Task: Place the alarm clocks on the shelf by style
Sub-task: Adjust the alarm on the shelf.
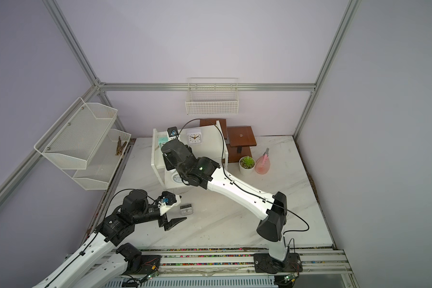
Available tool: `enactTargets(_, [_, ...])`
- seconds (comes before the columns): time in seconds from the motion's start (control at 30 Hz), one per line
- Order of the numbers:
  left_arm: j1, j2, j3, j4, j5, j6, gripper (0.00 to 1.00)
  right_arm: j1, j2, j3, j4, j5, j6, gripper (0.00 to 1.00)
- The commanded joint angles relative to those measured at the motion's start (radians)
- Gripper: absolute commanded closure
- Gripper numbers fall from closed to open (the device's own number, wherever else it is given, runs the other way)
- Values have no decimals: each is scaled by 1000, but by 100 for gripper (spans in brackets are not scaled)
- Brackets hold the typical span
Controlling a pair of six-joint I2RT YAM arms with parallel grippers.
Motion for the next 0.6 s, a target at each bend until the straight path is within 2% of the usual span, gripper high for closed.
enactTargets(0.0, [-4,-10,-16,15,0,16,4,-8,16,29,5,18,1,53])
enactTargets(0.27, [-3,2,-17,13,-1,18,3,-9,7,27,1,-3,6,56])
enactTargets(0.4, [-4,18,-9,9,-21,17,3,-7,-50,-23,3,-60,28,49])
enactTargets(0.57, [-25,112,28,-25,-107,32,9,-5,-213,-207,61,-110,54,38])
